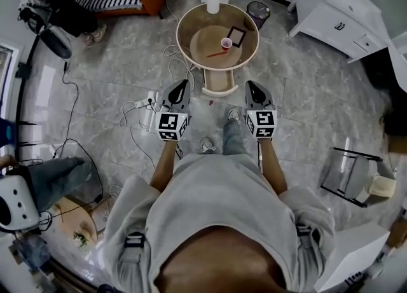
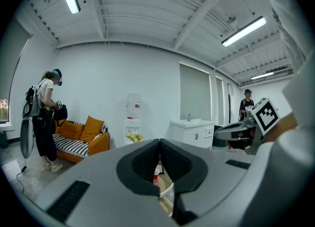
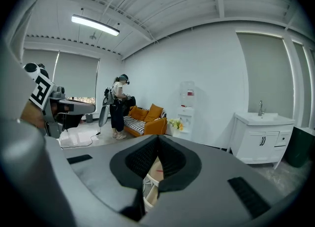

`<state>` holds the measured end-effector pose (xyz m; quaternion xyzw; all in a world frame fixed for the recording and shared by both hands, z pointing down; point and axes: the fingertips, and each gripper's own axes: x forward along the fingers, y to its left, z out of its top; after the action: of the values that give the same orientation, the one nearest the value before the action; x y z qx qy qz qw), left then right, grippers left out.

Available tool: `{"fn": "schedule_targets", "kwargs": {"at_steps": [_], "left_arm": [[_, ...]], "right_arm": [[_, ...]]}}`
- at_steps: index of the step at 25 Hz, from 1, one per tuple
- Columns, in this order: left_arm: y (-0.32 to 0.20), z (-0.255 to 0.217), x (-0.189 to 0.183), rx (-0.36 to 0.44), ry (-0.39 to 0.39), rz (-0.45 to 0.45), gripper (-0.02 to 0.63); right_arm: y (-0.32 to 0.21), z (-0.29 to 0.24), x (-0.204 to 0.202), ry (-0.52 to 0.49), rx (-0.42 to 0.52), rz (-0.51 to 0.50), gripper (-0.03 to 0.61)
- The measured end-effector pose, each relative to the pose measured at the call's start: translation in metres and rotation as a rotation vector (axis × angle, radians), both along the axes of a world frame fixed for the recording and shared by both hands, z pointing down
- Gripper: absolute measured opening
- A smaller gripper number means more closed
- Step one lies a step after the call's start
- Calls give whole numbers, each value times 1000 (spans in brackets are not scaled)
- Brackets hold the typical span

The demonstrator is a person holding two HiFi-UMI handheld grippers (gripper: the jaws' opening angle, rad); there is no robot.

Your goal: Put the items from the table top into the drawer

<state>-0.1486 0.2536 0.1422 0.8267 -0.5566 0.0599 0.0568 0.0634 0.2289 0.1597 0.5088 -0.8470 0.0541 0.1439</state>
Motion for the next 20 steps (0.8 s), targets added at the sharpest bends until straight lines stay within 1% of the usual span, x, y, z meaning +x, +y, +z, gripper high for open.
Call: {"fn": "schedule_targets", "kwargs": {"at_steps": [7, 15, 20], "left_arm": [[-49, -1, 18, -8, -9, -23, 15], [-125, -8, 48, -8, -12, -62, 15], [-153, -3, 64, -37, -24, -88, 16]], "right_arm": [[-50, 3, 13, -16, -9, -32, 25], [-133, -2, 36, -21, -10, -87, 25], [-169, 4, 47, -25, -39, -132, 25]]}}
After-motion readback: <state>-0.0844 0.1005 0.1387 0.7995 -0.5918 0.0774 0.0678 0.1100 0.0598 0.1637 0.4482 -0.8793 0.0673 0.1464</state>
